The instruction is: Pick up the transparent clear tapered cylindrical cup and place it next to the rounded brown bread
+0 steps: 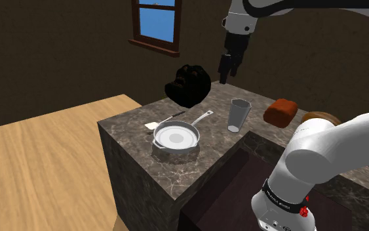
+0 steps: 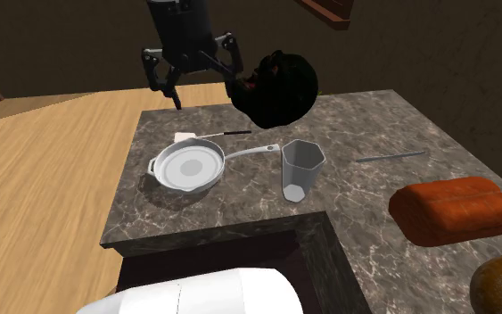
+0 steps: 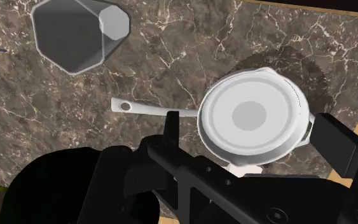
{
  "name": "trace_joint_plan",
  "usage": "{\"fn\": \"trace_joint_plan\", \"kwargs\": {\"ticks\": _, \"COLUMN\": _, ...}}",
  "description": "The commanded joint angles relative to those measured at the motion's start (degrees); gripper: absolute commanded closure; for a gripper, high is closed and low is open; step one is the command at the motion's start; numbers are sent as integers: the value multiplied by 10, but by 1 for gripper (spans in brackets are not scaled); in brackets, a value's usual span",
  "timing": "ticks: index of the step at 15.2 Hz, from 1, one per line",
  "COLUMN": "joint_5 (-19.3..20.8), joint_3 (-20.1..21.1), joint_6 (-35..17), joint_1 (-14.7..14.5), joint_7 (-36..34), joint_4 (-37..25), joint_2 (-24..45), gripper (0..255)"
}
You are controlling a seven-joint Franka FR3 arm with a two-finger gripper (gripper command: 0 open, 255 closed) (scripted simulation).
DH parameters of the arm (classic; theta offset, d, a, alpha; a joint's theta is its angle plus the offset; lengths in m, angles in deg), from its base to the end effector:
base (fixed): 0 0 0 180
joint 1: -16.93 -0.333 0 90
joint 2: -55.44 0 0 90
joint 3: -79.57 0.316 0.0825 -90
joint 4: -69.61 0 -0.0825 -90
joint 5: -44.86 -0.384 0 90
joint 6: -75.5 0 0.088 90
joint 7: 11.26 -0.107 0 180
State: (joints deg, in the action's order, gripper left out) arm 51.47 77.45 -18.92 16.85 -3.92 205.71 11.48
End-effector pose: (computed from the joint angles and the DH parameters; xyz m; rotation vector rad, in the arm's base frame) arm 0.3186 -0.0260 0.5826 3.0444 0.1661 0.0496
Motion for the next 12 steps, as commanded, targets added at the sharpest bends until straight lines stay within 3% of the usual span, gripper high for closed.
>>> {"fn": "trace_joint_plan", "kwargs": {"ticks": 1, "joint_5": 0, "joint_3": 0, "joint_6": 0, "joint_1": 0, "joint_7": 0, "joint_4": 0, "joint_2": 0, "gripper": 0}}
{"fn": "trace_joint_plan", "kwargs": {"ticks": 12, "joint_5": 79, "joint_3": -102, "joint_6": -167, "joint_1": 63, "joint_7": 55, "joint_4": 130, "joint_2": 22, "gripper": 0}}
